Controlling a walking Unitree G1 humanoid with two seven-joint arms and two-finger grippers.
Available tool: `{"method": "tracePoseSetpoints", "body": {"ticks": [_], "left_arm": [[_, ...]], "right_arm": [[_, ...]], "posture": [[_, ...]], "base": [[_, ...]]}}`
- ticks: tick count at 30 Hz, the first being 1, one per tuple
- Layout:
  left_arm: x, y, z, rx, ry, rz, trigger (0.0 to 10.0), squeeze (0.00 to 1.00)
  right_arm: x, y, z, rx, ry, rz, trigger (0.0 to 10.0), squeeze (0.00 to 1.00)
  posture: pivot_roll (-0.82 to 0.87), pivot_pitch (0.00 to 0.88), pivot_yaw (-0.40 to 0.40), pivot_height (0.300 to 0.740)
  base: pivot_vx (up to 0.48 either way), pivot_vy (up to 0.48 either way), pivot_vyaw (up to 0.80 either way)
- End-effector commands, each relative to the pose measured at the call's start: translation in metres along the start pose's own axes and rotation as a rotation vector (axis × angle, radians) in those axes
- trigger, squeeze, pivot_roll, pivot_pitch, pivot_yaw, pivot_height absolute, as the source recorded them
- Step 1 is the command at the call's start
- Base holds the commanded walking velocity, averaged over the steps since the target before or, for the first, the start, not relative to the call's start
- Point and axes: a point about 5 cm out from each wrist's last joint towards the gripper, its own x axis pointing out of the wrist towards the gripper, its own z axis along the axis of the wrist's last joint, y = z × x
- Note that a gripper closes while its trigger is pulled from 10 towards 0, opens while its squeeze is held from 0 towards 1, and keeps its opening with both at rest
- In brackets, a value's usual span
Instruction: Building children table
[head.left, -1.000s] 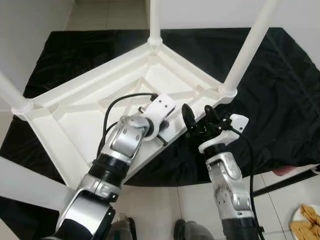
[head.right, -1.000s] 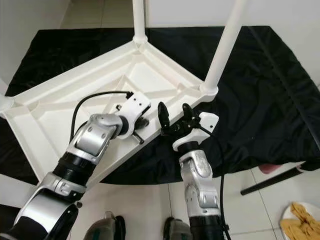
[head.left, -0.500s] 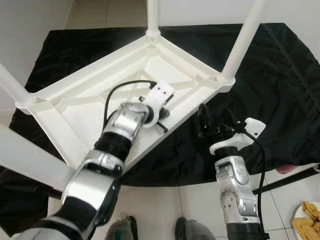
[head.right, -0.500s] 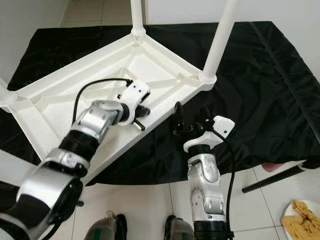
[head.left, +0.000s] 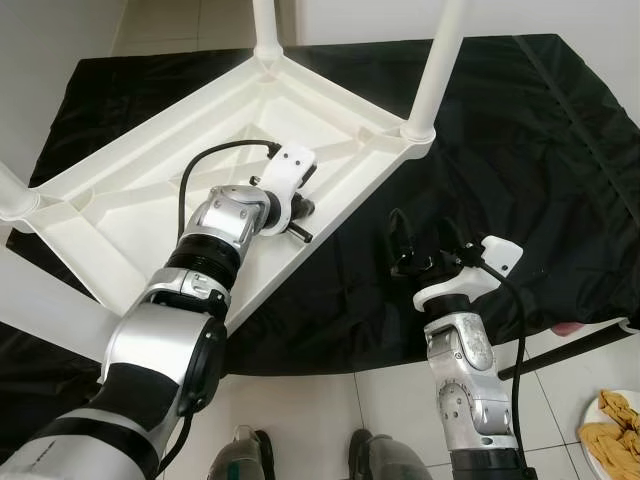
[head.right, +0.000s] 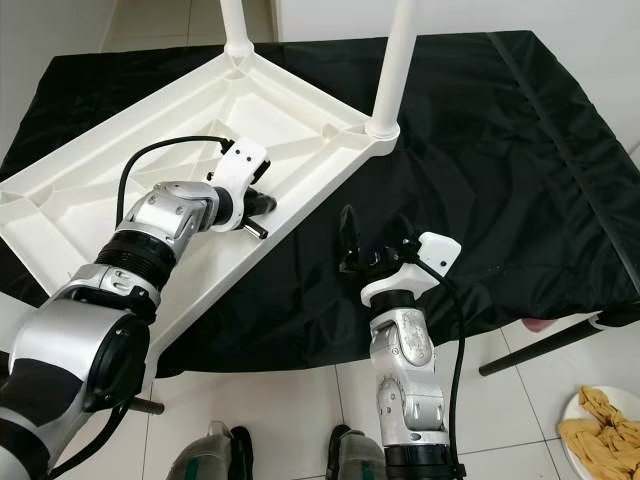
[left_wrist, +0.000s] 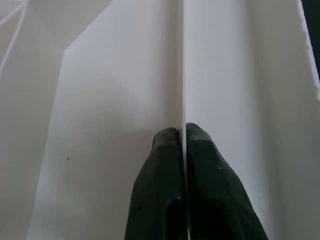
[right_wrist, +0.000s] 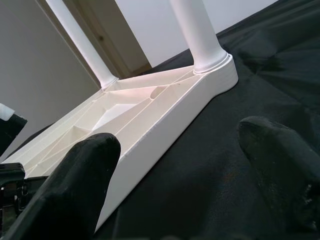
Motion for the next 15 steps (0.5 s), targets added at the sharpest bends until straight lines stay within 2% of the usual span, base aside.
{"method": "tracePoseSetpoints", "body": {"ticks": [1,2,3,4,8,9,10,11,12,15], "left_arm": [[-0.009,0.029,0.003,-0.047,-0.058,0.557,10.0,0.08],[-0.009,0.029,0.003,-0.047,-0.058,0.557,10.0,0.08],[-0.002,0.015,0.016,-0.038,-0.136,0.472,10.0,1.00],[-0.002,0.015,0.016,-0.038,-0.136,0.472,10.0,1.00],[0.004,-0.014,0.035,0.005,-0.244,0.320,10.0,1.00],[0.004,-0.014,0.035,0.005,-0.244,0.320,10.0,1.00],[0.003,-0.029,0.044,0.044,-0.304,0.247,10.0,1.00],[0.003,-0.029,0.044,0.044,-0.304,0.247,10.0,1.00],[0.001,-0.036,0.048,0.067,-0.332,0.206,10.0,0.00],[-0.003,-0.045,0.053,0.083,-0.374,0.157,10.0,0.00]], "right_arm": [[-0.002,0.007,-0.005,0.032,0.020,-0.005,10.0,0.00],[-0.002,0.007,-0.005,0.032,0.020,-0.005,10.0,0.00],[-0.003,0.008,-0.007,0.026,0.030,0.004,10.0,0.00],[-0.003,0.008,-0.007,0.026,0.030,0.004,10.0,0.00],[-0.002,0.008,-0.010,0.025,0.047,0.011,10.0,0.00],[-0.002,0.008,-0.010,0.025,0.047,0.011,10.0,0.00],[0.000,0.008,-0.011,0.023,0.055,0.014,10.0,0.00],[0.000,0.008,-0.011,0.023,0.055,0.014,10.0,0.00],[0.000,0.007,-0.011,0.022,0.059,0.014,10.0,0.00],[0.002,0.007,-0.012,0.024,0.066,0.011,10.0,0.00]], "posture": [[0.03,0.152,0.042,0.740],[0.03,0.152,0.042,0.740],[0.04,0.148,0.037,0.740],[0.04,0.148,0.037,0.740],[0.04,0.142,0.032,0.740],[0.04,0.142,0.032,0.740],[0.04,0.138,0.028,0.740],[0.04,0.138,0.028,0.740],[0.04,0.134,0.023,0.740],[0.04,0.129,0.016,0.740]], "base": [[0.000,0.000,0.00],[0.000,0.000,0.00],[0.000,0.000,0.00],[0.000,0.000,0.00],[0.000,0.000,0.00],[0.000,0.000,0.00],[0.000,0.000,0.00],[0.000,0.000,0.00],[0.000,0.000,0.00],[0.000,0.000,0.00]]}}
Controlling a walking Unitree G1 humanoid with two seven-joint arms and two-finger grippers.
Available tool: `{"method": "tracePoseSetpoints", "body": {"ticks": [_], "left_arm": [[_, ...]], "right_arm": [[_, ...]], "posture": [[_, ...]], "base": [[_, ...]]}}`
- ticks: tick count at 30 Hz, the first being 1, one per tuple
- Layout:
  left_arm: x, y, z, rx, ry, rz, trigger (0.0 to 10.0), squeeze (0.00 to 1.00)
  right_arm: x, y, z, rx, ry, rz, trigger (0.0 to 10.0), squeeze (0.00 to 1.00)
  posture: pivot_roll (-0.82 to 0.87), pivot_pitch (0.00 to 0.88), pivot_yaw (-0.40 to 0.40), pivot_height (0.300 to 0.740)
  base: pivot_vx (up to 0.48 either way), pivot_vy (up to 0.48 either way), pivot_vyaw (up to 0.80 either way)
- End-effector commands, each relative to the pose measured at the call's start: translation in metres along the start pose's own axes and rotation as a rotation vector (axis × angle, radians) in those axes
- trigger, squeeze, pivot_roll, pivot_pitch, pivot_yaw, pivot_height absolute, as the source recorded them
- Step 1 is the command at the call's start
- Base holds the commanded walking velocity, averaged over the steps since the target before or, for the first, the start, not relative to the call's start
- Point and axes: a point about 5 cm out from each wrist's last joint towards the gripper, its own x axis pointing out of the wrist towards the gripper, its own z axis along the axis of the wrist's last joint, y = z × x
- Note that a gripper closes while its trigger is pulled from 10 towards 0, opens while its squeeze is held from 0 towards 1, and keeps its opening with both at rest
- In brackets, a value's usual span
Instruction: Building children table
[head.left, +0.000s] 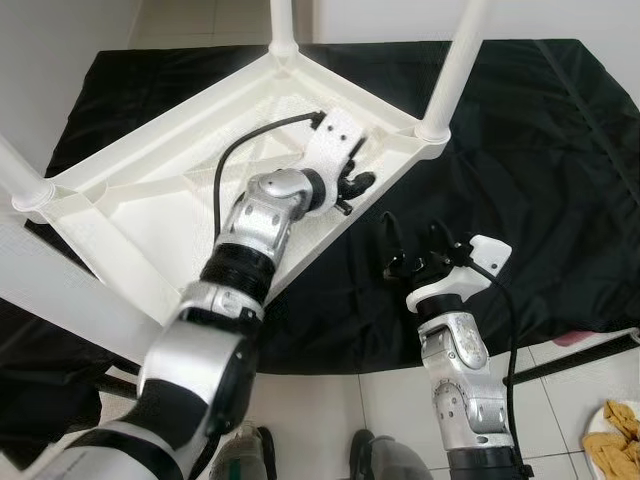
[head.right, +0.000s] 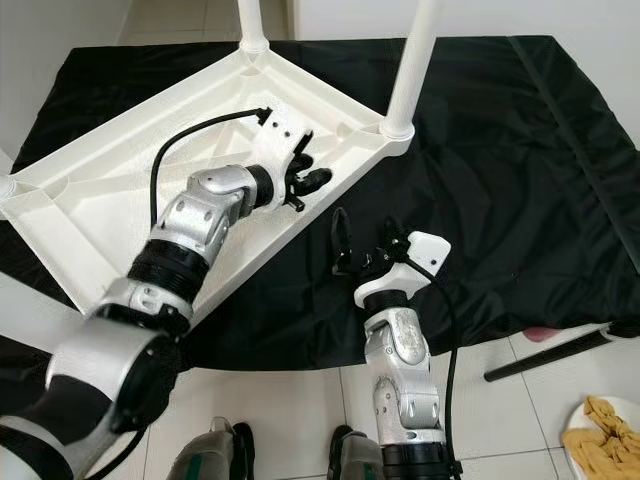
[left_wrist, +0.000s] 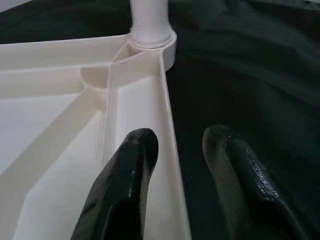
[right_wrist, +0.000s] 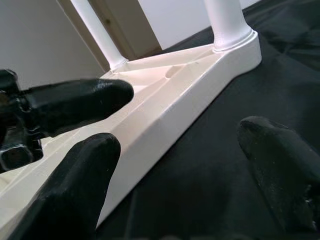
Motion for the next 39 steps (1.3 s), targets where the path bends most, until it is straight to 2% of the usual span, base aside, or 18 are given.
{"method": "tracePoseSetpoints", "body": {"ticks": [1,6,8,9,12,15,17,20,21,22,23,24,26,32,35,39], "left_arm": [[-0.004,0.011,0.001,-0.002,-0.006,0.264,10.0,0.00],[-0.017,-0.004,0.011,0.018,-0.077,0.181,10.0,0.00],[-0.030,-0.011,0.015,0.011,-0.118,0.157,10.0,0.00],[-0.037,-0.014,0.016,0.039,-0.132,0.147,10.0,0.00],[-0.050,-0.021,0.016,0.133,-0.131,0.141,10.0,0.00],[-0.057,-0.022,0.012,0.148,-0.117,0.143,10.0,0.00],[-0.069,-0.023,0.007,0.170,-0.094,0.137,10.0,0.00],[-0.075,-0.024,0.006,0.178,-0.086,0.136,10.0,0.00],[-0.082,-0.024,0.002,0.170,-0.037,0.128,10.0,0.00],[-0.082,-0.024,0.002,0.170,-0.037,0.128,10.0,0.00],[-0.088,-0.026,-0.006,0.194,0.033,0.100,10.0,0.00],[-0.094,-0.030,-0.014,0.188,0.099,0.054,10.0,0.00],[-0.103,-0.041,-0.024,0.207,0.171,-0.008,10.0,0.00],[-0.106,-0.045,-0.034,0.177,0.235,-0.023,10.0,0.00],[-0.112,-0.049,-0.048,0.180,0.335,0.007,10.0,0.00],[-0.112,-0.044,-0.047,0.159,0.347,0.040,10.0,0.00]], "right_arm": [[0.001,0.003,-0.005,0.028,0.024,-0.003,10.0,0.00],[0.012,0.001,-0.007,0.036,0.044,-0.036,10.0,0.00],[0.023,-0.002,-0.010,0.015,0.081,-0.081,10.0,0.00],[0.030,-0.003,-0.011,0.006,0.099,-0.101,10.0,0.00],[0.041,-0.003,-0.011,0.008,0.112,-0.117,10.0,0.00],[0.047,-0.002,-0.010,0.010,0.112,-0.106,10.0,0.00],[0.057,-0.001,-0.010,0.011,0.122,-0.111,10.0,0.00],[0.062,0.000,-0.008,0.000,0.119,-0.107,10.0,0.00],[0.068,0.002,-0.007,-0.009,0.117,-0.103,10.0,0.00],[0.068,0.002,-0.007,-0.009,0.117,-0.103,10.0,0.00],[0.073,0.004,-0.006,-0.022,0.114,-0.095,10.0,0.00],[0.076,0.005,-0.004,-0.032,0.111,-0.086,10.0,0.00],[0.080,0.005,-0.003,-0.047,0.113,-0.083,10.0,0.00],[0.081,0.003,-0.002,-0.055,0.108,-0.089,10.0,0.00],[0.081,-0.003,0.002,-0.056,0.088,-0.111,10.0,0.00],[0.083,-0.005,0.003,-0.060,0.085,-0.121,10.0,0.00]], "posture": [[0.04,0.129,0.016,0.740],[0.05,0.124,0.004,0.740],[0.06,0.119,-0.010,0.740],[0.07,0.116,-0.016,0.740],[0.08,0.113,-0.028,0.740],[0.09,0.110,-0.035,0.740],[0.10,0.099,-0.049,0.740],[0.11,0.091,-0.059,0.740],[0.12,0.089,-0.067,0.740],[0.12,0.089,-0.067,0.740],[0.13,0.085,-0.081,0.740],[0.14,0.084,-0.088,0.740],[0.14,0.082,-0.091,0.740],[0.14,0.080,-0.091,0.740],[0.13,0.096,-0.090,0.740],[0.12,0.117,-0.082,0.740]], "base": [[0.000,0.000,0.00],[0.000,0.000,0.00],[0.000,0.000,0.00],[0.000,0.000,0.00],[0.000,0.000,0.00],[0.000,0.000,0.00],[0.000,0.000,0.00],[0.000,0.000,0.00],[0.000,0.000,0.00],[0.000,0.000,0.00],[0.000,0.000,0.00],[0.000,0.000,0.00],[0.000,0.000,0.00],[0.000,0.000,0.00],[0.000,0.000,0.00],[0.000,0.000,0.00]]}}
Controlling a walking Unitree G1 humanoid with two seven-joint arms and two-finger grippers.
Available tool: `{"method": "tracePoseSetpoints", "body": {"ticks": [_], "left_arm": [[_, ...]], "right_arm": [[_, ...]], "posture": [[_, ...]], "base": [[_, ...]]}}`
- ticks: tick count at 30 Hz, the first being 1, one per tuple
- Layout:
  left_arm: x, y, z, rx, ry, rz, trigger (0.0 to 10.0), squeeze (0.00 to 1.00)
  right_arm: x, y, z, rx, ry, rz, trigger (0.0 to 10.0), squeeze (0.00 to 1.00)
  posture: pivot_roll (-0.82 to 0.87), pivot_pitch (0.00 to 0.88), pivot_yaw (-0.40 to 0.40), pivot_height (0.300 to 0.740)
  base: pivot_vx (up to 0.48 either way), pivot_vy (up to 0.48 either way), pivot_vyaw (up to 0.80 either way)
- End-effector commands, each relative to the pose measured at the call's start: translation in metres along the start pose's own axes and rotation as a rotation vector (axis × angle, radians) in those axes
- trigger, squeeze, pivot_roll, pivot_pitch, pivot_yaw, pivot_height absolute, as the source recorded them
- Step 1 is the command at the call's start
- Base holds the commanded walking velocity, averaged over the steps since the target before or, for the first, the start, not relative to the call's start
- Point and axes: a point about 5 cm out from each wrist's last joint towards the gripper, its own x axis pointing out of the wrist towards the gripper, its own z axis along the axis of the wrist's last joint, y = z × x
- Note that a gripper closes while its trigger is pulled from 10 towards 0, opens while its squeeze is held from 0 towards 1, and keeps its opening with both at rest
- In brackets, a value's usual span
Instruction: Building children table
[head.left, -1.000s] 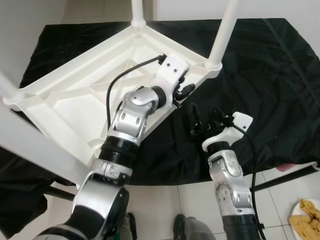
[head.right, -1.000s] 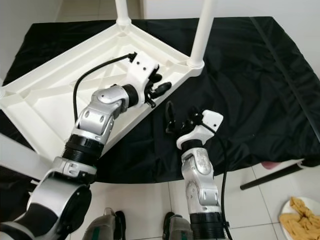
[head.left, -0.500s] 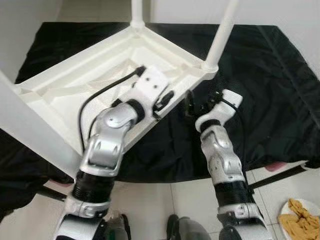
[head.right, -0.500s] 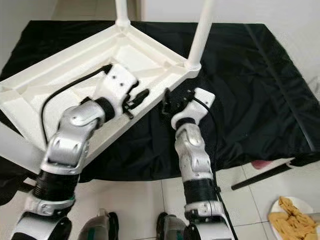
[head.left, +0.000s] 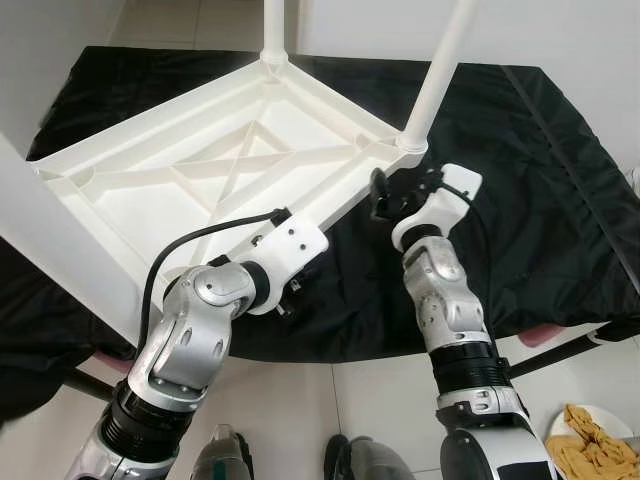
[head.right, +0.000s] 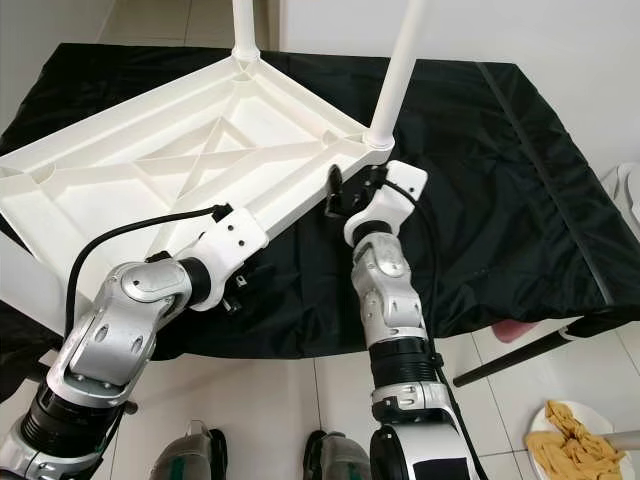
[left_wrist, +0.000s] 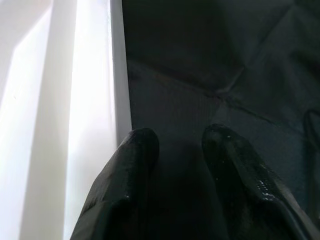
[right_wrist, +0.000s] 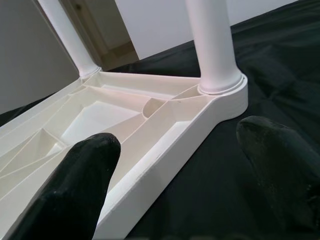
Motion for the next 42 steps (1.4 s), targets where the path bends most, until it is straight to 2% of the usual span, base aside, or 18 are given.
{"method": "tracePoseSetpoints", "body": {"ticks": [1,3,9,11,15,16,17,21,24,26,30,37,42], "left_arm": [[-0.003,0.006,0.000,-0.024,0.028,0.068,10.0,0.00],[-0.004,0.008,0.000,-0.035,0.037,0.084,10.0,0.00],[-0.002,-0.003,0.008,-0.035,0.021,0.051,10.0,0.00],[-0.004,-0.011,0.015,-0.067,-0.031,0.001,10.0,0.00],[-0.010,-0.019,0.032,-0.048,-0.147,-0.050,10.0,0.00],[-0.010,-0.019,0.032,-0.048,-0.147,-0.050,10.0,0.00],[-0.014,-0.023,0.041,-0.039,-0.206,-0.077,10.0,0.00],[-0.019,-0.024,0.049,-0.050,-0.245,-0.096,10.0,0.00],[-0.019,-0.024,0.050,-0.053,-0.248,-0.095,10.0,0.00],[-0.023,-0.025,0.048,-0.042,-0.235,-0.105,10.0,0.00],[-0.027,-0.027,0.048,-0.044,-0.237,-0.117,10.0,0.00],[-0.031,-0.034,0.042,-0.058,-0.215,-0.145,10.0,0.00],[-0.030,-0.035,0.042,-0.095,-0.217,-0.136,10.0,0.00]], "right_arm": [[0.001,-0.004,0.000,-0.005,0.000,-0.025,10.0,0.00],[0.002,-0.005,0.001,-0.007,-0.004,-0.027,10.0,0.00],[0.001,0.002,-0.002,-0.013,0.016,0.017,10.0,0.00],[0.001,0.008,-0.009,-0.024,0.066,0.044,10.0,0.00],[0.002,0.020,-0.025,-0.041,0.158,0.072,10.0,0.00],[0.002,0.020,-0.025,-0.041,0.158,0.072,10.0,0.00],[0.004,0.028,-0.030,-0.036,0.181,0.074,10.0,0.00],[0.008,0.037,-0.033,-0.013,0.203,0.060,10.0,0.00],[0.008,0.038,-0.033,-0.011,0.204,0.061,10.0,0.00],[0.015,0.050,-0.032,0.023,0.223,0.044,10.0,0.00],[0.019,0.059,-0.033,0.054,0.258,0.029,10.0,0.00],[0.018,0.060,-0.044,0.093,0.390,-0.069,10.0,0.00],[0.018,0.058,-0.049,0.070,0.422,-0.101,10.0,0.00]], "posture": [[0.12,0.126,-0.082,0.740],[0.12,0.123,-0.082,0.740],[0.12,0.122,-0.080,0.740],[0.13,0.122,-0.085,0.740],[0.14,0.123,-0.093,0.740],[0.14,0.123,-0.093,0.740],[0.15,0.123,-0.096,0.740],[0.16,0.122,-0.102,0.740],[0.16,0.122,-0.102,0.740],[0.17,0.124,-0.110,0.740],[0.18,0.125,-0.113,0.740],[0.19,0.134,-0.121,0.740],[0.18,0.138,-0.120,0.740]], "base": [[0.000,0.000,0.00],[0.000,0.000,0.00],[0.000,0.000,0.00],[0.000,0.000,0.00],[0.000,0.000,0.00],[0.000,0.000,0.00],[0.000,0.000,0.00],[0.000,0.000,0.00],[0.000,0.000,0.00],[0.000,0.000,0.00],[0.000,0.000,0.00],[0.000,0.000,0.00],[0.000,0.000,0.00]]}}
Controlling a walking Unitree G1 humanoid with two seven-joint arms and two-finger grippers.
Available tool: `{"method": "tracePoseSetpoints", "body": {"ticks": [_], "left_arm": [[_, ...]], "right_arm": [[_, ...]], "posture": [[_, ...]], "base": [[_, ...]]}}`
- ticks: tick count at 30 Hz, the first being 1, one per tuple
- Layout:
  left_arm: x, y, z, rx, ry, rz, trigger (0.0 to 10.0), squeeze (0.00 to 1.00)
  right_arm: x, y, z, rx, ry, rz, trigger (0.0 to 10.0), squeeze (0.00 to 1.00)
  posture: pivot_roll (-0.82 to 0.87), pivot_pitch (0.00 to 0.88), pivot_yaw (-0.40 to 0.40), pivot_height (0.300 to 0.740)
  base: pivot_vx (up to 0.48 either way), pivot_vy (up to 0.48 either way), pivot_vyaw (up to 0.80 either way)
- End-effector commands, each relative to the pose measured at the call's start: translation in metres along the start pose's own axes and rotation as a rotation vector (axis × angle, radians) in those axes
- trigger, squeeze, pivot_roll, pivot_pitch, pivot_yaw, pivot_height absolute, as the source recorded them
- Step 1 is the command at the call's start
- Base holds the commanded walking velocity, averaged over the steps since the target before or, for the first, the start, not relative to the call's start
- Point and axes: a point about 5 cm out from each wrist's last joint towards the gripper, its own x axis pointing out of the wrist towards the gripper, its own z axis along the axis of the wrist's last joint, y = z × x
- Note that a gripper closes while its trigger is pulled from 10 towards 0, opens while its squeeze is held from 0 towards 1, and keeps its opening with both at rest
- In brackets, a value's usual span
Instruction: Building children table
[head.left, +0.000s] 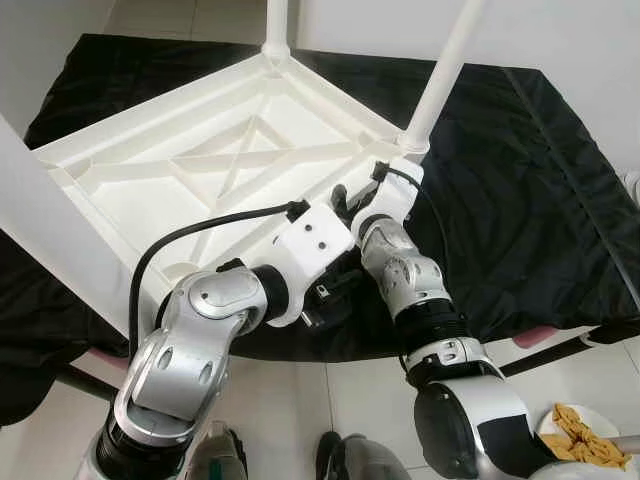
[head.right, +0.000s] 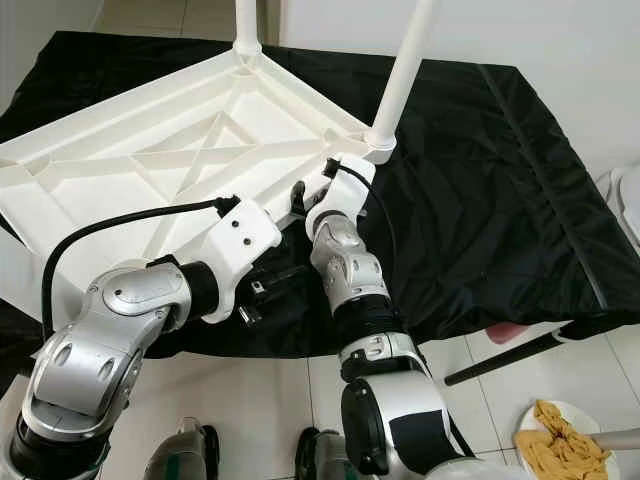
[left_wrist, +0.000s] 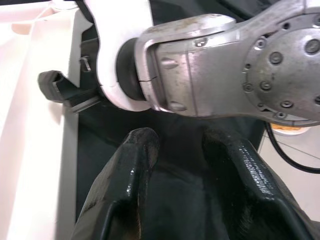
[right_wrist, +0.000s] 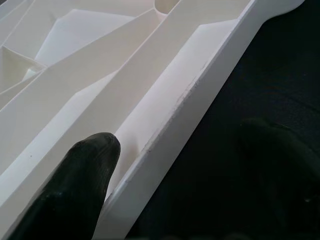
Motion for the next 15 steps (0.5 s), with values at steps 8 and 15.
{"method": "tracePoseSetpoints", "body": {"ticks": [8,15], "left_arm": [[0.006,-0.005,-0.001,-0.071,0.006,0.095,10.0,0.00],[0.013,-0.004,0.003,-0.051,0.018,0.155,10.0,0.00]], "right_arm": [[0.000,0.008,-0.029,-0.094,0.138,-0.051,10.0,0.00],[0.003,0.007,-0.028,-0.141,0.149,-0.130,0.0,0.00]], "posture": [[0.18,0.135,-0.125,0.740],[0.19,0.132,-0.131,0.740]], "base": [[0.000,0.000,0.00],[0.000,0.000,0.00]]}}
